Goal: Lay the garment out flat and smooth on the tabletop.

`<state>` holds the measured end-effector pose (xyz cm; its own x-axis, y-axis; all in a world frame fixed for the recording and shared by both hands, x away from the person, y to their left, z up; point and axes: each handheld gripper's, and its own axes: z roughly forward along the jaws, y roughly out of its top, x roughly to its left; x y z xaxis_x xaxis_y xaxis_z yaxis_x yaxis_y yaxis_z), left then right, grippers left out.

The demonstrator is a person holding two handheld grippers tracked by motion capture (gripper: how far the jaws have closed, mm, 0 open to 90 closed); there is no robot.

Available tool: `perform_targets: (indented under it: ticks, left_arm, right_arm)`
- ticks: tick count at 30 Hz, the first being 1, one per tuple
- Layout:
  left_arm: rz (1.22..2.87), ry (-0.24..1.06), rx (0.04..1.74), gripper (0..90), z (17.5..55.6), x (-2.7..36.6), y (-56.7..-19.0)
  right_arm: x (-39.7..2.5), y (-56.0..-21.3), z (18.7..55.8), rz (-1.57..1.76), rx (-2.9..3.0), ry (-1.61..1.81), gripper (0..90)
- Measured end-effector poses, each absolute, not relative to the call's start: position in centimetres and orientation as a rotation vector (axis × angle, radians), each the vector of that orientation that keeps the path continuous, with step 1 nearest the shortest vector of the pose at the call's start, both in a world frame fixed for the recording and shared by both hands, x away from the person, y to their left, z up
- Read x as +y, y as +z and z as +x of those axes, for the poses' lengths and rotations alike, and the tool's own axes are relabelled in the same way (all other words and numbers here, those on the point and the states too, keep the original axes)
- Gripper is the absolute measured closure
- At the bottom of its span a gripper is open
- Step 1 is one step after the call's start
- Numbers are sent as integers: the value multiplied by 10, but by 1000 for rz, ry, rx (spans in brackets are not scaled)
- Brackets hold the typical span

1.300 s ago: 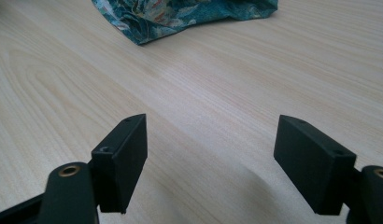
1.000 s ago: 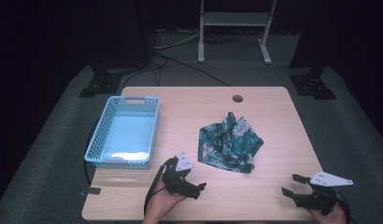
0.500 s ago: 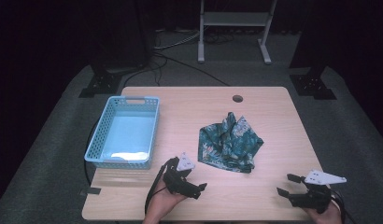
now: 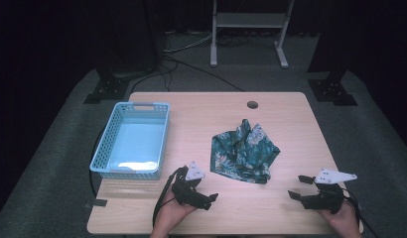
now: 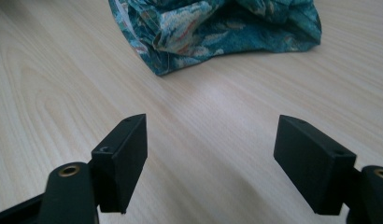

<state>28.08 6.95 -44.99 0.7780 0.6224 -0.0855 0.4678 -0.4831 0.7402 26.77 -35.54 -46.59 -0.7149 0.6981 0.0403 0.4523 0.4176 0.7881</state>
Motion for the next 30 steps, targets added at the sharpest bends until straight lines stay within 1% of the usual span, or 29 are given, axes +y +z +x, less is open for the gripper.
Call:
perform_targets:
  ticks: [13, 30]
  left_arm:
    - [2157, 255, 810, 30, 280, 73, -446]
    - [2147, 266, 813, 30, 279, 76, -443]
  right_arm:
    - [-331, -440, 304, 905, 2430, 1173, 258]
    - [-295, -425, 341, 820, 2472, 1139, 259]
